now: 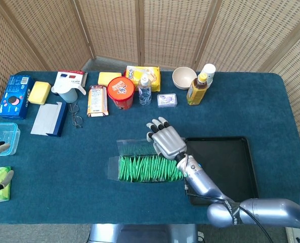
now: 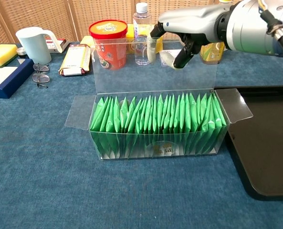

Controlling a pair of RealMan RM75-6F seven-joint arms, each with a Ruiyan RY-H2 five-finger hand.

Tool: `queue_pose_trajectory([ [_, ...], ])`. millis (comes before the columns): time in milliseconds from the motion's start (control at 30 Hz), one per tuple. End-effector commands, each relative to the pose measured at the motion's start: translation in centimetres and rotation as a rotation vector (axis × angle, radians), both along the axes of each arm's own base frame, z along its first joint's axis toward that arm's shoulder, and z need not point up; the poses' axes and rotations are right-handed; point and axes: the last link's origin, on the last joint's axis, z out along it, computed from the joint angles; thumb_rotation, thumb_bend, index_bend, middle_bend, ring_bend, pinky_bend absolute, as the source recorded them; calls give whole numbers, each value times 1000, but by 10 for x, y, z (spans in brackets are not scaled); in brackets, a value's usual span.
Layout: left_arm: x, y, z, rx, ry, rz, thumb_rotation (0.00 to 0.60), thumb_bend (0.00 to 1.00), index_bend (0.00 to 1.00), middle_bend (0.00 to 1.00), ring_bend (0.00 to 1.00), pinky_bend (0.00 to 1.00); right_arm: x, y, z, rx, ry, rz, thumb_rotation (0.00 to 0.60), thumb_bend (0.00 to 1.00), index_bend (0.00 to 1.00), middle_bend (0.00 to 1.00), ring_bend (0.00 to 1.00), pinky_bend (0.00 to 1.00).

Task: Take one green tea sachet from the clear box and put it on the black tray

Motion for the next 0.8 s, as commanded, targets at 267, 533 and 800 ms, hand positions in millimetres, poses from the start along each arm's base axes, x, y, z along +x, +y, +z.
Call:
queue_pose_trajectory([
  [267,-1,-4,2,1,1,6,600,300,187,184,146,247,-1,-13,-5,-38,15,4,600,514,221,115,63,81],
  [533,-2,-7,3,2,-3,8,600,300,187,184,146,247,-7,-22,-18,-68,49,13,600,395,174,85,42,81],
  [800,-5,-10,5,10,-6,13,600,300,187,184,146,247,-3,-21,-16,-105,-12,49,600,379,160,79,32,81],
])
